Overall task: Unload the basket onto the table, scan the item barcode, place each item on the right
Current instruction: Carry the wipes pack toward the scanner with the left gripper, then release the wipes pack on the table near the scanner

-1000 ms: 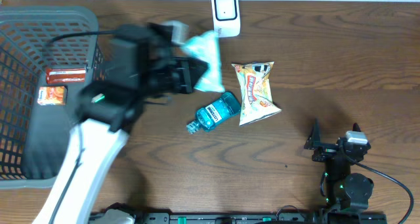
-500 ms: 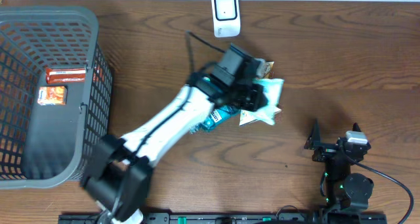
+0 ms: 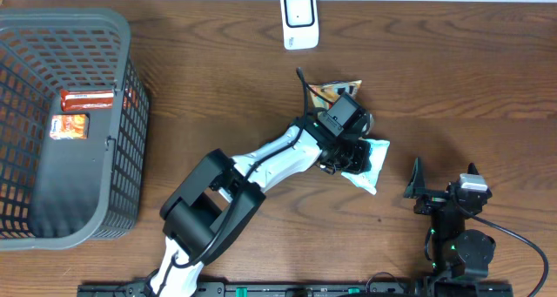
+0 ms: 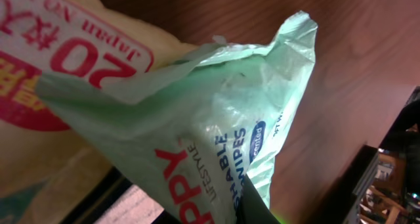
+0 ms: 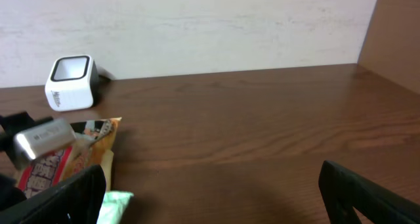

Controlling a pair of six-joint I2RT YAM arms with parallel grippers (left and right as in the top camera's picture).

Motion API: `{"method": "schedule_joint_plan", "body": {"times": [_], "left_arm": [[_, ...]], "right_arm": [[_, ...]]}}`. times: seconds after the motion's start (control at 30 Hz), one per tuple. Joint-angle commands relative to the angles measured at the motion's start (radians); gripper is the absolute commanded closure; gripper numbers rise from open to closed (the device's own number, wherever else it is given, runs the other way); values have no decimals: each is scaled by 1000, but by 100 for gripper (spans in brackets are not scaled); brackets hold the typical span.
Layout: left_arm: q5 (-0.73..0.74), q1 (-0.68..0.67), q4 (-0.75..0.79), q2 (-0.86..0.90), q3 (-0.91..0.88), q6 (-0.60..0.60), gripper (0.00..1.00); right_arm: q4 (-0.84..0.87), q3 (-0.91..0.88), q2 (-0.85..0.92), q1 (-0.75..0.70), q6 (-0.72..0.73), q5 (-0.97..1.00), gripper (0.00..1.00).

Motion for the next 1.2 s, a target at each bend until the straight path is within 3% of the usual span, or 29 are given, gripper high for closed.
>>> {"method": "schedule_joint_plan", "body": {"times": [0.0,0.17,0.3,0.53,0.63,0.77,0.93,1.17], "left_arm": [[-27,22,-7,17,-1,-9,92],[-158,64,-48,17,-1,-9,93],[-178,101,-68,17,-1,-5,92],[-8,105,-81,17,0,23,92],[46,90,-82,17,0,60,75],[93,97,-83,-4,3,60,37],[91,140,-90,-116,12,63,26],[57,305,-93,-406,23,100,23]], "right_arm": [[-3,-1,-3,6,14,5,1],[-3,-1,-3,6,14,5,1],[-3,-1,-3,6,14,5,1],[-3,-1,-3,6,14,5,1],[-3,-1,-3,6,14,5,1],[-3,-1,-3,6,14,5,1],[-3,-1,-3,6,14,5,1],[-3,-1,-3,6,14,5,1]]}}
